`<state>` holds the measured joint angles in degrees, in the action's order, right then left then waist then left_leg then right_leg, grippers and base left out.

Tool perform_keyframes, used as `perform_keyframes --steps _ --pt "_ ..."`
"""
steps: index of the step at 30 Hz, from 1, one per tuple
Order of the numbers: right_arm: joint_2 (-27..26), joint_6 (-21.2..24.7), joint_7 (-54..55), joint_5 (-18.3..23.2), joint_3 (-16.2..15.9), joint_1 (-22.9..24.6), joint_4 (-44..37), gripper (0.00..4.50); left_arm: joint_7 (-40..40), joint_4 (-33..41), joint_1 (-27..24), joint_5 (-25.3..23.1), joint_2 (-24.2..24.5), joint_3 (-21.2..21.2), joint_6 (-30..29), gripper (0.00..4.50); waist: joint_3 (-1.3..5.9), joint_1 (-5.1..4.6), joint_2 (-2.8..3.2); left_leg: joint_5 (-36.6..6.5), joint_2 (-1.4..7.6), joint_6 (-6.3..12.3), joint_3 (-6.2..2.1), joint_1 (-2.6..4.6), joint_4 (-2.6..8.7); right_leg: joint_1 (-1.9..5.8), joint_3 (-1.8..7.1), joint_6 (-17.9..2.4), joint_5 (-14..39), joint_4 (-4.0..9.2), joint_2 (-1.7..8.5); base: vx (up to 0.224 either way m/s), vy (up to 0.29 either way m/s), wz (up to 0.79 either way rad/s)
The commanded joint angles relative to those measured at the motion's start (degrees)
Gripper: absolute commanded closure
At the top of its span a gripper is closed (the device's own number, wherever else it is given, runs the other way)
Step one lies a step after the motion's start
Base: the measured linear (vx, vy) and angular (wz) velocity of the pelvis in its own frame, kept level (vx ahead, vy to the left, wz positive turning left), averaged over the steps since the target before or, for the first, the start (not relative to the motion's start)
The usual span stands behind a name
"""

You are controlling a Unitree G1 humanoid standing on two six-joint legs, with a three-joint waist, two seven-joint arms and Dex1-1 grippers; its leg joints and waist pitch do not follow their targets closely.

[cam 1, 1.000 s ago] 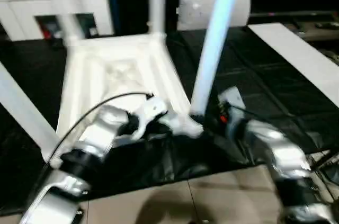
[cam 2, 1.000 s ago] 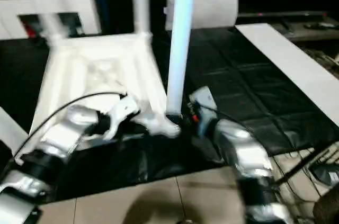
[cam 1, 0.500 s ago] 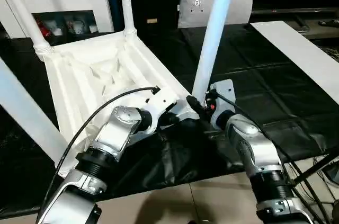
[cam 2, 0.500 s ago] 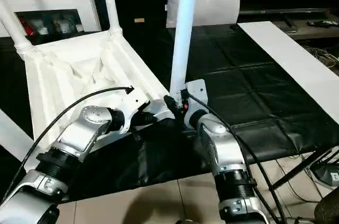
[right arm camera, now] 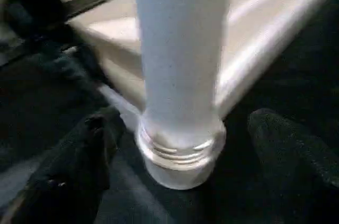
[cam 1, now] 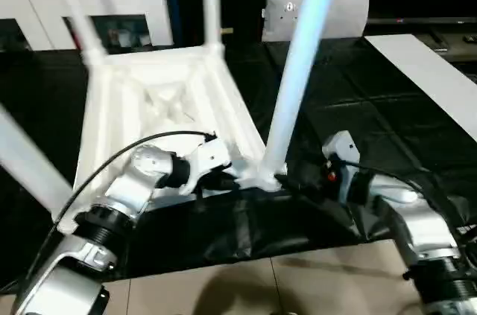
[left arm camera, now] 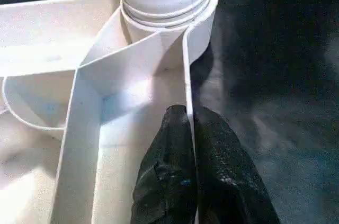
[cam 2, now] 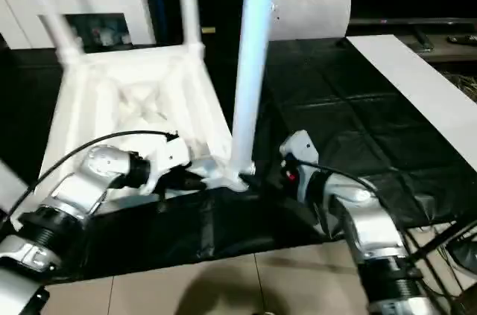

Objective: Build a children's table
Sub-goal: Rotate table base

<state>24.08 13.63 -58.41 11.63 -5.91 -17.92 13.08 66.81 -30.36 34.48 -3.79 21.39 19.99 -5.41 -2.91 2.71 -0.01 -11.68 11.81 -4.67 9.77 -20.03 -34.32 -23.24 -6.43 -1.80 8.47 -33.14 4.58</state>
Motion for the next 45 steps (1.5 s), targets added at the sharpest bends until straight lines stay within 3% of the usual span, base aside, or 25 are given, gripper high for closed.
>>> perform_keyframes --steps 1,5,9,10,12,18,27,30,31,39,42,45 --pt "2.18 -0.68 -5.26 0.88 -1.18 -0.13 -1.73 0.15 4.58 0.24 1.59 0.72 -0.17 2.58 2.96 4.50 3.87 -0.07 0.04 -10.93 1.44 4.20 -0.06 0.36 3.83 3.41 3.02 -8.71 20.06 4.32 3.64 0.000 0.000 0.00" --pt "4.09 -1.11 -10.44 1.67 -2.06 -0.95 -0.88 0.15 9.55 -0.44 1.87 0.61 1.60 4.23 5.52 4.50 3.99 0.65 -0.18 -9.73 1.55 4.71 0.03 0.18 3.82 3.48 3.11 -10.00 17.34 3.73 3.67 0.000 0.000 0.00" --pt "5.47 -0.89 -15.49 3.00 -2.96 -2.24 0.41 0.15 13.94 -1.03 2.05 0.92 3.15 5.28 8.50 4.50 3.95 0.96 -0.23 -9.57 1.63 4.43 0.01 0.11 3.82 3.51 3.03 -9.67 18.59 3.73 3.74 0.000 0.000 0.00" --pt "6.14 1.25 -18.34 4.48 -3.70 -2.87 0.54 0.31 15.87 -0.80 1.94 0.84 3.70 5.66 9.24 4.50 3.99 1.02 -0.57 -9.39 1.66 4.38 0.05 0.13 3.80 3.50 3.06 -9.65 18.54 3.69 3.76 0.000 0.000 0.00" --pt "6.31 1.88 -19.09 4.90 -3.90 -3.04 0.56 0.51 16.35 -0.74 1.90 0.79 3.85 5.78 9.45 4.50 3.91 1.22 -0.30 -9.21 1.81 4.56 0.02 0.11 3.83 3.44 3.05 -9.72 18.72 3.64 3.77 0.000 0.000 0.00" --pt "6.22 4.71 -23.11 6.20 -5.42 -4.55 1.65 1.06 18.81 -0.89 1.95 1.20 4.66 6.47 10.88 4.50 4.01 2.19 -0.39 -8.51 1.83 3.90 0.11 0.31 3.87 3.36 3.10 -9.67 18.78 3.55 3.85 0.000 0.000 0.00" --pt "5.56 5.91 -24.29 6.63 -6.10 -5.29 1.93 1.92 19.74 -0.71 1.75 0.70 5.12 6.50 11.41 4.50 4.10 2.28 -0.25 -8.15 1.75 3.32 0.04 0.18 3.86 3.47 3.06 -9.31 18.41 3.50 3.85 0.000 0.000 0.00" --pt "5.30 5.83 -24.29 6.95 -6.29 -5.61 2.31 2.00 19.83 -0.93 1.87 0.65 5.09 6.59 11.49 4.50 4.14 2.32 -0.29 -7.85 1.78 3.36 0.06 0.20 3.85 3.47 3.07 -9.73 17.57 3.38 3.84 0.000 0.000 0.00" --pt "5.13 5.78 -24.23 7.02 -6.37 -5.67 2.36 2.26 19.88 -0.94 1.86 0.66 5.14 6.61 11.53 4.50 4.13 2.32 -0.25 -7.92 1.77 3.35 0.04 0.15 3.85 3.49 3.05 -9.78 17.60 3.34 3.85 0.000 0.000 0.00" --pt "3.97 6.51 -23.41 7.57 -6.51 -4.84 1.22 2.55 19.90 -0.60 1.50 0.68 5.41 6.48 10.90 4.50 4.01 2.30 -0.16 -8.96 1.69 2.80 0.01 0.20 3.93 3.49 2.97 -8.68 20.41 3.75 3.86 0.000 0.000 0.00" --pt "3.08 8.41 -21.26 8.37 -5.99 -3.04 -1.21 2.61 18.94 0.99 0.62 1.82 5.02 5.38 7.97 4.50 3.89 2.21 0.10 -9.50 1.75 2.50 -0.06 0.27 4.05 3.48 3.00 -8.51 20.98 3.80 3.85 0.000 0.000 0.00" --pt "1.96 10.58 -17.90 8.96 -5.52 -1.05 -4.39 2.94 15.49 2.93 -0.04 2.25 4.52 3.98 3.11 4.50 3.83 2.05 0.15 -9.76 1.78 2.23 -0.09 0.35 4.13 3.43 3.00 -8.41 21.02 3.92 3.78 0.000 0.000 0.00"
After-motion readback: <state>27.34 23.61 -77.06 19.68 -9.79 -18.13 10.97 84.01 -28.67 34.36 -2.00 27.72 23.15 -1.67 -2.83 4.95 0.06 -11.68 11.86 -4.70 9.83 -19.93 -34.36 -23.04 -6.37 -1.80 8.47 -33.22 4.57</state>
